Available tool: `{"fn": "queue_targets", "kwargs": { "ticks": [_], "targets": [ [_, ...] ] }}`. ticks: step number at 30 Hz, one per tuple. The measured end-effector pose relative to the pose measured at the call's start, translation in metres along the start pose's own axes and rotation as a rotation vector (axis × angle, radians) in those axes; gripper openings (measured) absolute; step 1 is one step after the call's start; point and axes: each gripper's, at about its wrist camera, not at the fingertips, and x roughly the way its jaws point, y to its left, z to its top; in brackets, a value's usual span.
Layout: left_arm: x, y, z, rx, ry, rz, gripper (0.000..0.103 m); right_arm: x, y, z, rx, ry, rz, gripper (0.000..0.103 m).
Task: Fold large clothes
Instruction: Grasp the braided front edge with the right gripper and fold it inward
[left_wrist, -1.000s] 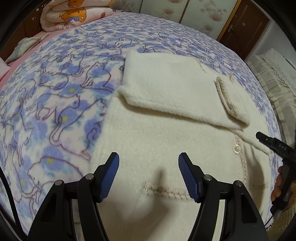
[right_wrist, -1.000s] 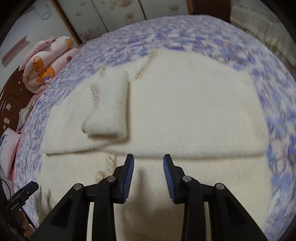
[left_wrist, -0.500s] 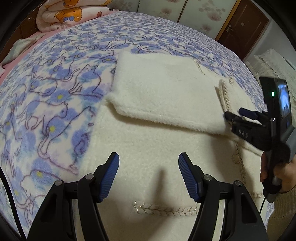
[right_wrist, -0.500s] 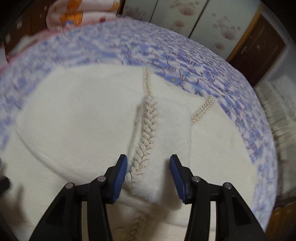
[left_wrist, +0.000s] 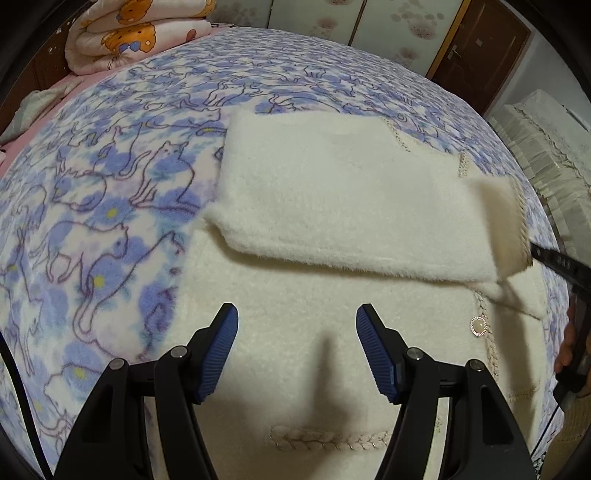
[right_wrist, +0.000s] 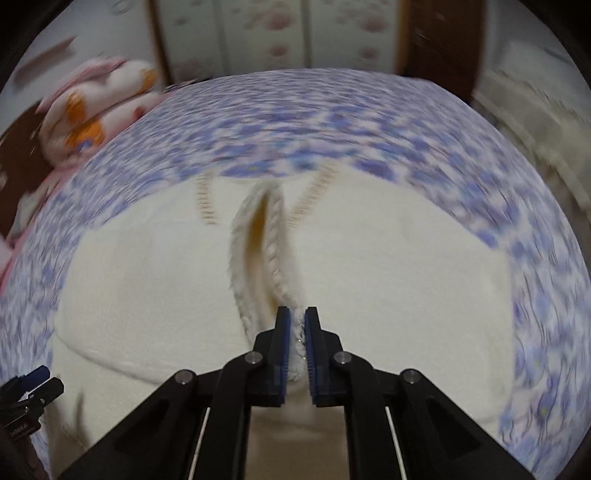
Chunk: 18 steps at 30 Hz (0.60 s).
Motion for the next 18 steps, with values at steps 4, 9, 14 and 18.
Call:
{"fn": "queue_targets", "kwargs": {
  "ticks": [4, 9, 14, 18],
  "targets": [
    [0.007, 0.0, 0.014, 0.008, 0.001, -0.004, 0.065, 0.016, -0.044, -0.017, 0.11, 0.116, 0.027, 0.008],
    [0.025, 0.007, 0.05, 0.012, 0.006, -0.005, 0.065, 0.02, -0.07, -0.016, 0.272, 0.102, 0.169, 0.031],
    [0.047, 0.024, 0.089, -0.012, 0.034, -0.003, 0.065, 0.04, -0.07, 0.013, 0.338, 0.097, 0.266, 0.038],
    [0.069, 0.044, 0.111, -0.088, 0.092, -0.031, 0.065, 0.061, -0.053, 0.035, 0.315, 0.107, 0.331, 0.038]
  ]
}}
